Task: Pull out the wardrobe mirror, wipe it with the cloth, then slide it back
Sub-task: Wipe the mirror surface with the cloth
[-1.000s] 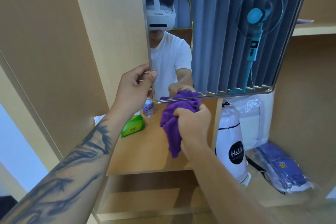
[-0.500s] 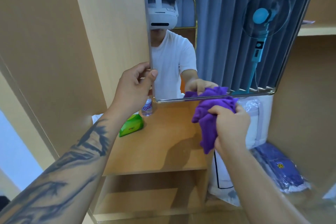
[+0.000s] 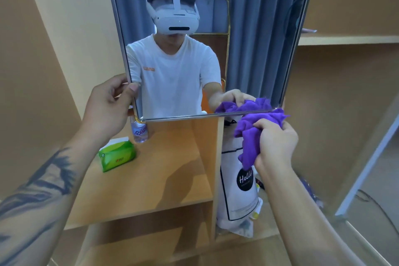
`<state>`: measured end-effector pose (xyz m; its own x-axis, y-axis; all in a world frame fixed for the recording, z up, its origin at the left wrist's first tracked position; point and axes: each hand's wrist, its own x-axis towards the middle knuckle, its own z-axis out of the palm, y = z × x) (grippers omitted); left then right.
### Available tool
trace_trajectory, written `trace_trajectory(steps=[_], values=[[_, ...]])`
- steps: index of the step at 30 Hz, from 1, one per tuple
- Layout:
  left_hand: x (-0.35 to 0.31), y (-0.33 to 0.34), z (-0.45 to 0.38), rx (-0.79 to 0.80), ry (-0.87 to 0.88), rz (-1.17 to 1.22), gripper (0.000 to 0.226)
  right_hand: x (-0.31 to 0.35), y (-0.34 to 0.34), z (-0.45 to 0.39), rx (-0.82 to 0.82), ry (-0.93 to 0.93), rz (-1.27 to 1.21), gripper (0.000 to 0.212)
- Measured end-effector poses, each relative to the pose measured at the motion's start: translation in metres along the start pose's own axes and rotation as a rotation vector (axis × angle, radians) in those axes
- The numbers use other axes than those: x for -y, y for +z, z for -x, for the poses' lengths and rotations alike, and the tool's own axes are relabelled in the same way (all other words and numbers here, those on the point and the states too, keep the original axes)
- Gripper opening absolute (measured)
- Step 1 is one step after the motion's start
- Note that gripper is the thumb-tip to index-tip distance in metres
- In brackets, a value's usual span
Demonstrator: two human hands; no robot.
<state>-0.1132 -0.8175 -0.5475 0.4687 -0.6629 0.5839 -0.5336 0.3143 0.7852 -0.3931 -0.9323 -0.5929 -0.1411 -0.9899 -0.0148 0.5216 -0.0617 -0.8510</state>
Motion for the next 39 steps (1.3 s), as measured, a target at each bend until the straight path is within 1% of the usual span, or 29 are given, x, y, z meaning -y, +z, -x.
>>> trace_trajectory(steps=[4, 7, 8, 9, 11, 12, 14, 17, 20, 22, 25, 27, 28, 30, 32, 34, 36, 39], values=[[0.0, 0.001, 0.0, -0.032, 0.009, 0.01, 0.026, -0.032, 0.031, 0.032, 0.165, -0.01, 0.063, 0.036], [-0.001, 0.001, 0.0, -0.034, 0.022, 0.021, 0.028, -0.044, 0.036, 0.041, 0.173, 0.015, 0.118, 0.06], [-0.002, 0.001, 0.0, -0.032, 0.019, 0.025, 0.028, -0.044, 0.034, 0.038, 0.17, 0.019, 0.115, 0.064], [-0.002, 0.001, 0.0, -0.029, 0.014, 0.026, 0.028, -0.043, 0.03, 0.034, 0.168, 0.017, 0.112, 0.064], [-0.003, 0.001, -0.001, -0.026, 0.006, 0.022, 0.028, -0.036, 0.021, 0.021, 0.146, 0.007, 0.052, 0.05], [-0.003, 0.001, -0.001, -0.026, 0.007, 0.024, 0.029, -0.031, 0.016, 0.013, 0.11, 0.0, 0.009, 0.042], [-0.002, 0.001, -0.001, -0.026, 0.019, 0.022, 0.031, -0.018, 0.006, -0.007, 0.014, -0.024, -0.064, 0.035], [-0.001, 0.0, -0.002, -0.013, 0.026, 0.008, 0.036, -0.003, -0.008, -0.03, -0.087, -0.049, -0.146, 0.034], [-0.002, -0.001, -0.002, -0.018, 0.016, 0.008, 0.037, -0.007, -0.006, -0.031, -0.095, -0.086, -0.113, 0.033], [-0.002, 0.0, -0.002, -0.018, 0.015, 0.0, 0.036, -0.017, 0.006, -0.018, -0.045, -0.1, -0.063, 0.034], [-0.002, 0.0, -0.001, -0.012, 0.006, 0.021, 0.039, -0.036, 0.02, 0.004, 0.083, -0.084, 0.031, 0.032], [-0.003, 0.0, -0.001, -0.009, 0.005, 0.027, 0.041, -0.042, 0.019, 0.012, 0.151, -0.042, 0.073, 0.041], [-0.003, 0.0, 0.0, -0.01, 0.005, 0.029, 0.042, -0.041, 0.017, 0.012, 0.158, -0.031, 0.086, 0.044], [-0.003, 0.0, 0.0, -0.012, -0.003, 0.032, 0.041, -0.035, 0.011, 0.001, 0.112, -0.052, 0.067, 0.042], [-0.003, -0.001, 0.001, -0.012, -0.01, 0.037, 0.04, -0.024, 0.004, -0.014, 0.016, -0.084, -0.002, 0.037], [-0.003, -0.001, 0.002, -0.012, -0.019, 0.043, 0.039, -0.014, 0.001, -0.027, -0.059, -0.102, -0.051, 0.04], [-0.004, 0.0, 0.004, -0.019, -0.023, 0.047, 0.039, -0.013, 0.001, -0.032, -0.085, -0.122, -0.04, 0.042], [-0.006, 0.002, 0.006, -0.041, -0.029, 0.032, 0.036, -0.024, 0.011, -0.023, -0.058, -0.131, 0.029, 0.05]])
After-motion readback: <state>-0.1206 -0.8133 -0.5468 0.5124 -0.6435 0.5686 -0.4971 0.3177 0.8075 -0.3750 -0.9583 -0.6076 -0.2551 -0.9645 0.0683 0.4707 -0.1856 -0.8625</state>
